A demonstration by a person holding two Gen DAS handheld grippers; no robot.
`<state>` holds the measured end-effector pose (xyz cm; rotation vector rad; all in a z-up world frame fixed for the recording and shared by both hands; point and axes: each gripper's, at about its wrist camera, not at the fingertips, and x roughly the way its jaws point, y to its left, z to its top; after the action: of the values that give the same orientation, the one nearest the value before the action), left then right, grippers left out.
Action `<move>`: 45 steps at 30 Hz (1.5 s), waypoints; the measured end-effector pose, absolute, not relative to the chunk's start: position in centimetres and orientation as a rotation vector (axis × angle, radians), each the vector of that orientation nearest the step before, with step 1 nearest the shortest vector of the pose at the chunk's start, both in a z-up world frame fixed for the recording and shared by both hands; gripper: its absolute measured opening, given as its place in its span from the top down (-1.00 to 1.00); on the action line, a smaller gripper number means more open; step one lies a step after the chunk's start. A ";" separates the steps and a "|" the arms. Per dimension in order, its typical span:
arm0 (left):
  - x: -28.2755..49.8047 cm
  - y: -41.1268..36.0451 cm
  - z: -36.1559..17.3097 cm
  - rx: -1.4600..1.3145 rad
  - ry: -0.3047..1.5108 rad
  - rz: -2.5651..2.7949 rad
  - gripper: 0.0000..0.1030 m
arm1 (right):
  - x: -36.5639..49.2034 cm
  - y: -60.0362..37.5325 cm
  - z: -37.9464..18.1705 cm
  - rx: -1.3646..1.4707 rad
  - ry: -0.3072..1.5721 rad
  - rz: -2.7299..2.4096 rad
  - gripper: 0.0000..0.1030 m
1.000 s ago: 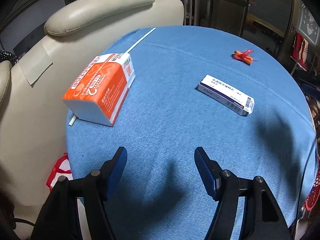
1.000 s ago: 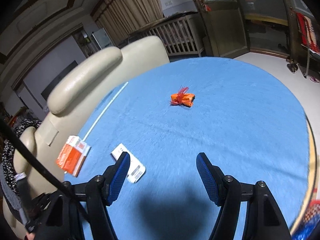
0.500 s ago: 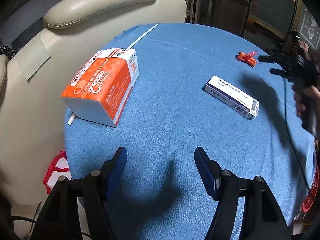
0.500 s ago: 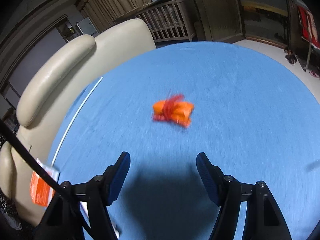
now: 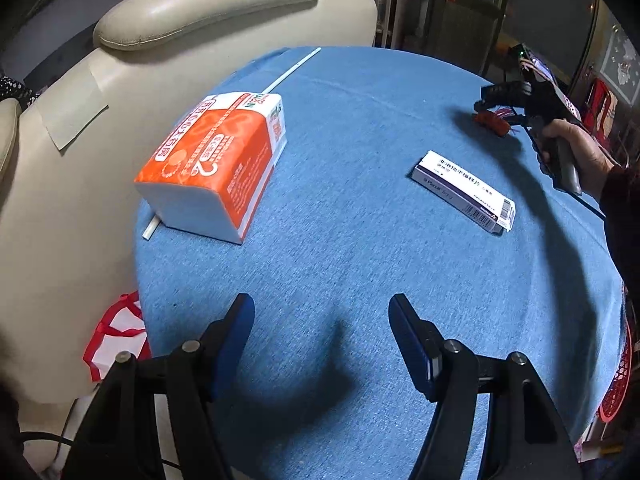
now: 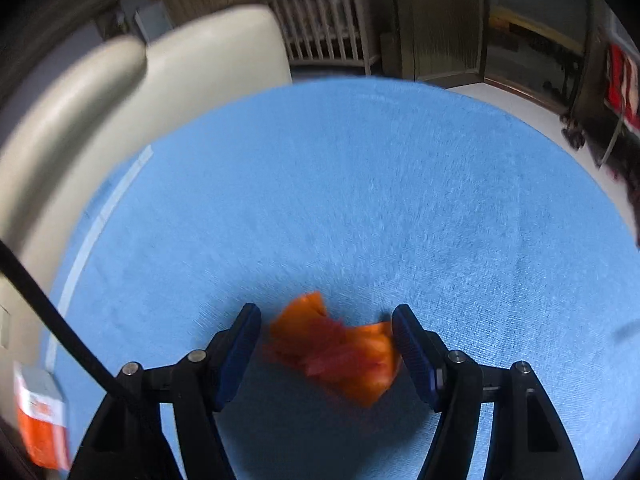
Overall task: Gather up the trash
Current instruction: 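Reach the right tool to the orange wrapper while the left tool approaches the white-purple medicine box, then close the right tool on the orange wrapper and lift it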
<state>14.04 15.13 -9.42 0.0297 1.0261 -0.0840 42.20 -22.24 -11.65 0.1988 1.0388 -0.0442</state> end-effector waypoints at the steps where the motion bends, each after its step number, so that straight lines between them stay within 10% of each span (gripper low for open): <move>1: 14.0 15.2 -9.5 0.027 1.027 -0.084 -0.37 | 42.0 -22.0 -11.7 0.189 1.035 -0.040 -0.32; 45: 27.6 1.2 -10.7 -0.183 1.188 -0.151 -0.36 | 8.6 -31.3 -10.3 0.662 0.932 -0.002 -0.28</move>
<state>27.64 1.18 -10.72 -0.1833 1.1880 -0.1510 8.55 -31.26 -10.31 0.6622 0.9317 -0.0023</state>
